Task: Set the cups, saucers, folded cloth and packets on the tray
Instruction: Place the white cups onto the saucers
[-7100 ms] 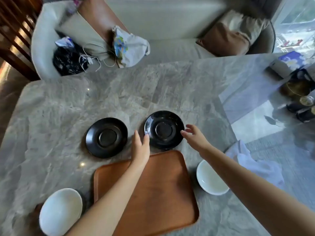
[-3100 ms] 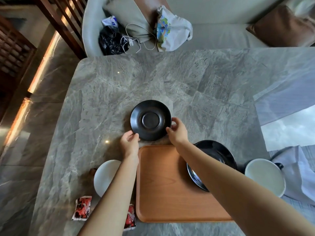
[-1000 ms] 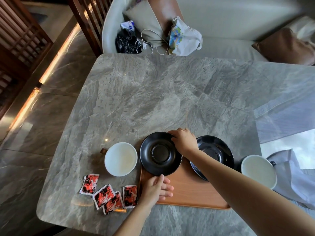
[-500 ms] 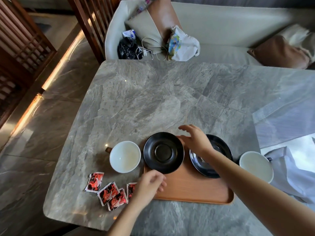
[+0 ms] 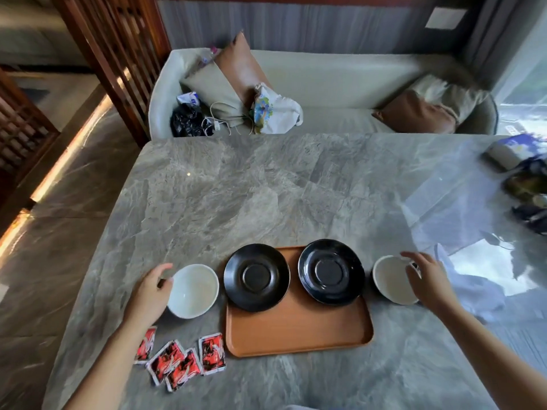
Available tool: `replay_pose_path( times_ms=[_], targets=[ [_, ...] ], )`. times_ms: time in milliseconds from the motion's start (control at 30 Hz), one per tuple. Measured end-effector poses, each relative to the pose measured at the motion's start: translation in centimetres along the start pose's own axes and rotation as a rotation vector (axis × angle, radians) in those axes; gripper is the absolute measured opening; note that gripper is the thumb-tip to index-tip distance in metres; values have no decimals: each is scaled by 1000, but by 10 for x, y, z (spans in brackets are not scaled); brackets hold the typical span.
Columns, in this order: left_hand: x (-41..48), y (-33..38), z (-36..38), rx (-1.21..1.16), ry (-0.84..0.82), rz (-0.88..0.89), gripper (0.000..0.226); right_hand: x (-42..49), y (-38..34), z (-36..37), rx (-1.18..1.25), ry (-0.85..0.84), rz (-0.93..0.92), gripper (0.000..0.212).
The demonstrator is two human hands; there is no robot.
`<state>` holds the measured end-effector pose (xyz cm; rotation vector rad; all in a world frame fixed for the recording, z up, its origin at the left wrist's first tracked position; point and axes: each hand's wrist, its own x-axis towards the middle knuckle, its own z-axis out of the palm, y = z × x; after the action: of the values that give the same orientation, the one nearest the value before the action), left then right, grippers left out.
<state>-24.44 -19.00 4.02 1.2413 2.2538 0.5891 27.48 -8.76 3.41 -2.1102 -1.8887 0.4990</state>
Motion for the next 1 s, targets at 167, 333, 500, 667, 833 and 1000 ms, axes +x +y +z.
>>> replay_pose_path(
  times_ms=[167,333,500,667,833,1000],
  targets=[
    [2,-21,6,67,-48,-25,26,0,13,2,-45,-59,-18,36],
    [-4,-32,7,97,-25,-25,22,-1,18,-5,-146,-99,81,21],
    [-17,-43,10,33,-61,-106,18,-19,26,-7,-73,-131,170,41],
    [-33,-49,18,-97,-244,-237,35,-39,24,-5,130,-203,354,39],
    [-43,-35,23,-389,-345,-528,43,-61,20,3,506,-275,578,40],
    [-52,-27,30,-622,-382,-648,44,-72,5,16,605,-359,712,43]
  ],
)
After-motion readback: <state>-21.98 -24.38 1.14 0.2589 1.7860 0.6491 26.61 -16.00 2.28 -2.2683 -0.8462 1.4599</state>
